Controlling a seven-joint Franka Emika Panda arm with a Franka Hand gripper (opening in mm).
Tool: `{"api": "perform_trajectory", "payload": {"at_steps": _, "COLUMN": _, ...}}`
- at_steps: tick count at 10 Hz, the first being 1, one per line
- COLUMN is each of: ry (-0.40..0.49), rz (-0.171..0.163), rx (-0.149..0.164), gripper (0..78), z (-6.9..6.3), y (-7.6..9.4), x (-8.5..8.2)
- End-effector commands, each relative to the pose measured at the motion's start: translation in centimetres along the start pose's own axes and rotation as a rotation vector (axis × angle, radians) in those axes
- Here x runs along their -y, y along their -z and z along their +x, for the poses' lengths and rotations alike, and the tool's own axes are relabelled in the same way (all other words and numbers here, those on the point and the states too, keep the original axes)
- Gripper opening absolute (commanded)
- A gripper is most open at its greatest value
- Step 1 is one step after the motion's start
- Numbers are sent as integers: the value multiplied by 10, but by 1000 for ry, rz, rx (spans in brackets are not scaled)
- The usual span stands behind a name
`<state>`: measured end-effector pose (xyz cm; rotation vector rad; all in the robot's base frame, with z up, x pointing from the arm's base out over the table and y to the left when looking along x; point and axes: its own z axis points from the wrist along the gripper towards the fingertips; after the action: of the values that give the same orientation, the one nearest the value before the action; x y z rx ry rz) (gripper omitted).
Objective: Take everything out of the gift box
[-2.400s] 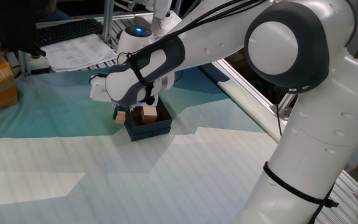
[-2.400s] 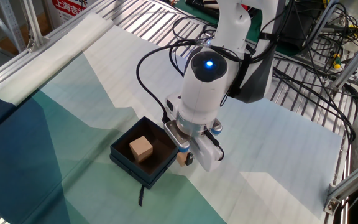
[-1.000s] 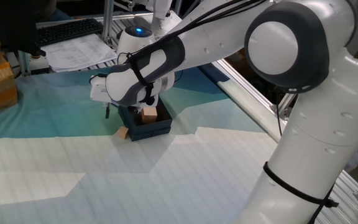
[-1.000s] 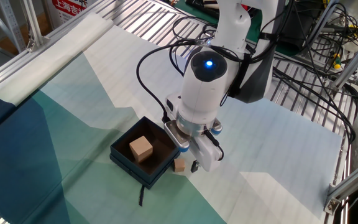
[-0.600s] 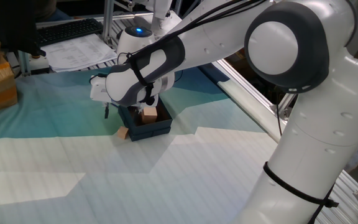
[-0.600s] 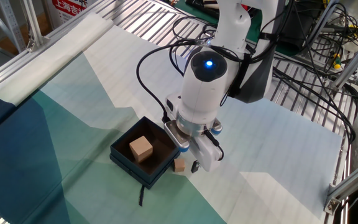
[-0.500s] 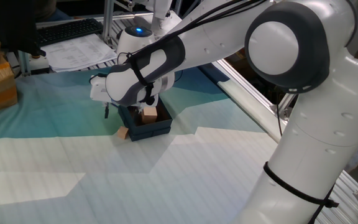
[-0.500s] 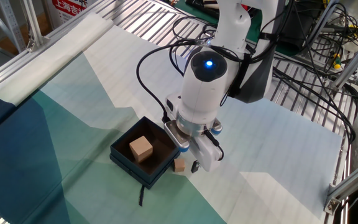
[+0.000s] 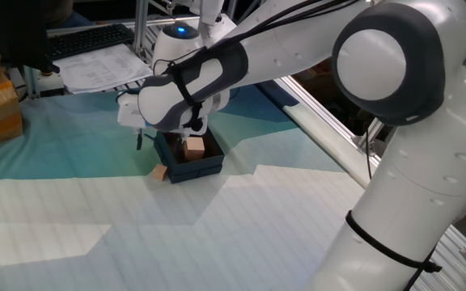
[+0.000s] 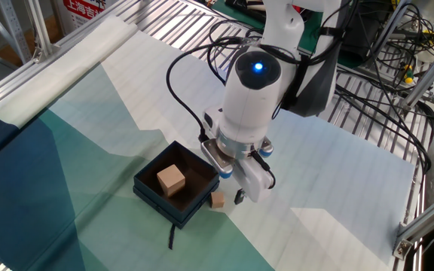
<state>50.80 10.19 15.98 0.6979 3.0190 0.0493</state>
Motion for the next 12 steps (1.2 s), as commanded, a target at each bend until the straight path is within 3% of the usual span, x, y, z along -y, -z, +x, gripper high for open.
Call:
{"api": "perform_trajectory", "payload": {"at_steps": 1, "ry": 15, "rz": 20, "rx": 0, "gripper": 775, "z": 4, "y": 32, "x": 1}}
{"api": "perform_trajectory", "payload": {"at_steps": 6, "ry": 37, "rz": 35, "rx": 8, "gripper": 775, "z": 0, "y": 35, "x": 4}}
{"api": "perform_trajectory", "payload": {"at_steps": 12, "ry": 111, "rz": 41, "rx": 7, "gripper": 775, "z": -27, "y": 36, "x": 28}}
